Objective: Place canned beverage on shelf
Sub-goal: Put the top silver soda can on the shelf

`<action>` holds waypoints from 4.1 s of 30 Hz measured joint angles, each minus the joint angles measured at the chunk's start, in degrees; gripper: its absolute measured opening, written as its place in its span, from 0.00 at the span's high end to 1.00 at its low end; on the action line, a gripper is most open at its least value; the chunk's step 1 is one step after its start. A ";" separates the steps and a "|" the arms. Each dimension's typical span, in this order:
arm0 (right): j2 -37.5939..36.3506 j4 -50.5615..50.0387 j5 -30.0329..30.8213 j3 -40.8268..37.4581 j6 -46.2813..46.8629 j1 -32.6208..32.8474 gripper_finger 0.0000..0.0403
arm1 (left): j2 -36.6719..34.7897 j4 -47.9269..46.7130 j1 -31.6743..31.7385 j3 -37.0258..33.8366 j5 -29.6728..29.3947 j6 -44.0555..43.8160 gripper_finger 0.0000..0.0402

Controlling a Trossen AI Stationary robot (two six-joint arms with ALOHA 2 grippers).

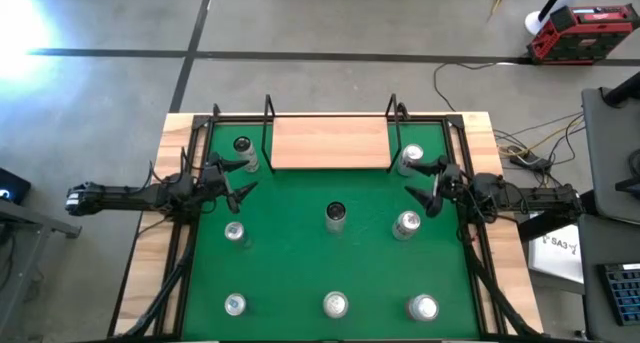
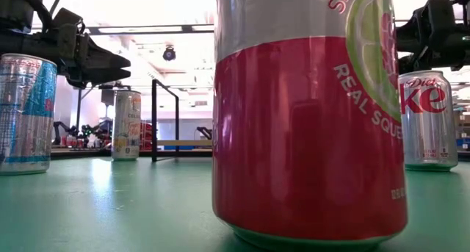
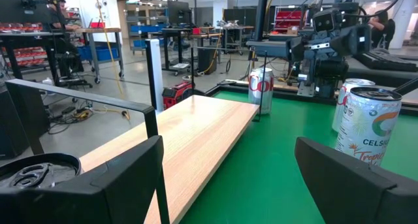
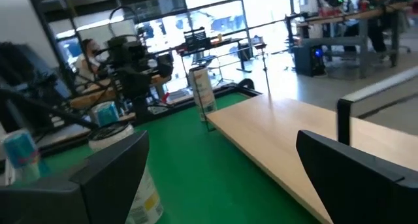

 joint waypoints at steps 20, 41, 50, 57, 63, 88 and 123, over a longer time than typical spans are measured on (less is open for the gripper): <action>21.94 5.31 12.75 6.44 10.31 0.00 0.06 | 0.00 0.02 0.00 0.00 0.00 0.00 0.17; 50.87 -68.33 2.34 52.61 53.68 -0.04 0.06 | 0.11 0.04 -0.01 0.00 0.02 0.02 0.17; 54.56 -73.96 4.10 60.31 69.64 -0.04 0.06 | 0.20 0.04 -0.01 0.02 0.00 0.00 0.17; 60.10 -81.69 6.32 64.03 96.67 -0.04 0.06 | 0.22 0.03 -0.01 0.01 0.01 0.01 0.17; 64.25 -82.50 7.22 65.84 117.62 -1.48 0.06 | 0.24 0.04 -0.01 0.00 0.02 0.00 0.17; 67.58 -79.08 -4.88 67.36 140.91 -22.43 0.06 | 0.24 0.02 -0.02 0.00 0.00 0.00 0.17; 79.80 -73.10 -17.54 67.01 137.13 -39.41 0.06 | 0.24 0.04 -0.01 0.01 0.00 0.00 0.17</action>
